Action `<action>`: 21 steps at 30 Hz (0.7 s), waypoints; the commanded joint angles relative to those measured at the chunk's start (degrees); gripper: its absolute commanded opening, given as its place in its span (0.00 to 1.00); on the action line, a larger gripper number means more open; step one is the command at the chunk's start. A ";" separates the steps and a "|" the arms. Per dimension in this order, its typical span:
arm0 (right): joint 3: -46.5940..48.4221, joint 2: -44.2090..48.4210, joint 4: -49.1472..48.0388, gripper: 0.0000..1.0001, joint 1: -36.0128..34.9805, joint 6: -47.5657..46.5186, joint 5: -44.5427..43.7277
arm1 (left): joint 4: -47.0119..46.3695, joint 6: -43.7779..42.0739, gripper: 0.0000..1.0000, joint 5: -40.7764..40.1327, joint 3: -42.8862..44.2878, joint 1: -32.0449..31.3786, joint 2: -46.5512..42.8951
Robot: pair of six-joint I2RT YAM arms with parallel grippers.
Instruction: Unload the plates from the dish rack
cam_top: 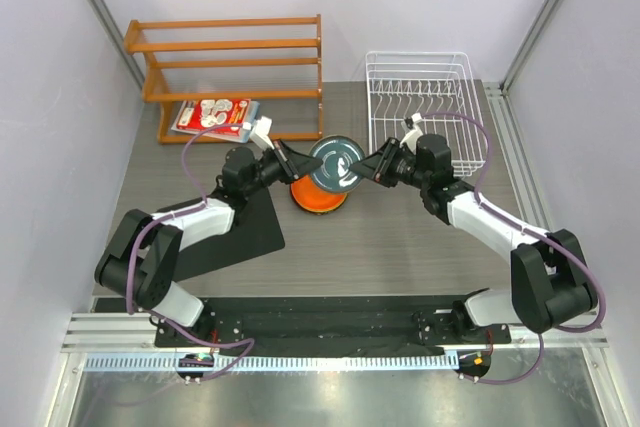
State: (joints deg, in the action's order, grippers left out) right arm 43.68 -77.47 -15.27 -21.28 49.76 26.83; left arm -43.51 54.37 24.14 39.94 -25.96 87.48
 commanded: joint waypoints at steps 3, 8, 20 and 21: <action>2.81 -1.10 -5.49 0.27 -2.01 0.17 3.50 | 2.54 -7.16 0.00 -4.44 -1.01 -1.38 -1.87; 5.09 -0.32 -0.04 0.46 -2.01 -3.87 -0.01 | 10.17 -11.03 0.00 -9.01 -0.83 -1.38 -6.26; 9.84 7.15 18.77 0.56 -2.01 -16.09 -14.96 | 18.63 -17.81 0.00 -17.37 -0.39 -1.20 -9.18; 10.19 7.86 19.39 0.56 -2.01 -16.44 -15.49 | 18.72 -17.81 0.00 -17.81 -0.22 -1.20 -8.30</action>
State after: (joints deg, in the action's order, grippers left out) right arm 50.59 -73.71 0.62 -23.35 37.71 16.58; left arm -24.25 39.35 9.74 38.94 -27.49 79.00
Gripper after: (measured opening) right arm 0.553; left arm 0.110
